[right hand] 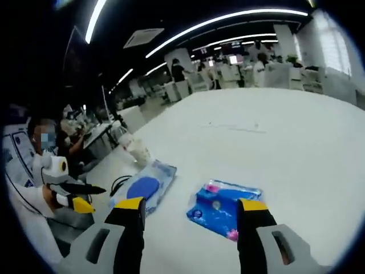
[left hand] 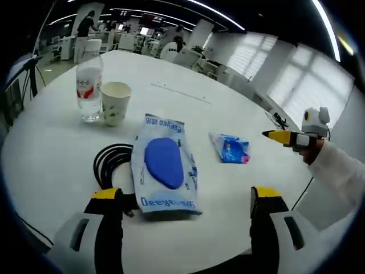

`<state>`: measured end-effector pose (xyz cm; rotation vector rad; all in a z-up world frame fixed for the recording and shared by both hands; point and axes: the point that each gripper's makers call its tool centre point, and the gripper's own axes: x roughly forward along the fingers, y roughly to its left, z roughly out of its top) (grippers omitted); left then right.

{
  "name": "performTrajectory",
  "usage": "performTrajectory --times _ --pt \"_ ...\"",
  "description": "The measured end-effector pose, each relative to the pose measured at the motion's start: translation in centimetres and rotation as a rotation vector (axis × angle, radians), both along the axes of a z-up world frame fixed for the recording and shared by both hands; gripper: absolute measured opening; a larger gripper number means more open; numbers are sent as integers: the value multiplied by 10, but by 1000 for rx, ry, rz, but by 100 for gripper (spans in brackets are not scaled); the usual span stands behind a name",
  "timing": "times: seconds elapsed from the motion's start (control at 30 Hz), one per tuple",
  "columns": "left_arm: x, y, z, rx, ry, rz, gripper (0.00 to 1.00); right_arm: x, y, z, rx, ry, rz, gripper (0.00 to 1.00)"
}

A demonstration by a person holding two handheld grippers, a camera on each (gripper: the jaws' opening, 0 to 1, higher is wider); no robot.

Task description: Arrange the tabletop items into an orderly group along one side of the table until the central work area is clear of visible clutter.

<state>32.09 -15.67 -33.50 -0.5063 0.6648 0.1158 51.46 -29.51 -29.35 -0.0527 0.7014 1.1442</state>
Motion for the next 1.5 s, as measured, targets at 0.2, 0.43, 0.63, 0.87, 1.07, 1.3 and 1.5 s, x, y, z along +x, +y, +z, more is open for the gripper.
performTrajectory --times 0.2,0.43,0.63,0.87,1.07,1.3,1.5 --pt "-5 3 -3 -39 5 35 95 8 23 14 -14 -22 98 63" --pt "-12 -2 -14 -99 29 34 91 18 44 14 -85 -82 200 60" --pt "-15 -4 -19 -143 40 36 87 21 60 18 -88 -91 232 58" --pt "-15 -10 -27 -180 60 35 85 16 83 9 -114 -84 300 56" --pt "-18 -16 -37 -249 83 57 81 8 111 -11 -146 -66 390 55" --pt "-16 -22 -42 -315 88 81 70 -6 140 -35 -184 -27 486 55" --pt "-13 -26 -43 -339 88 83 65 -15 155 -56 -202 24 525 56"
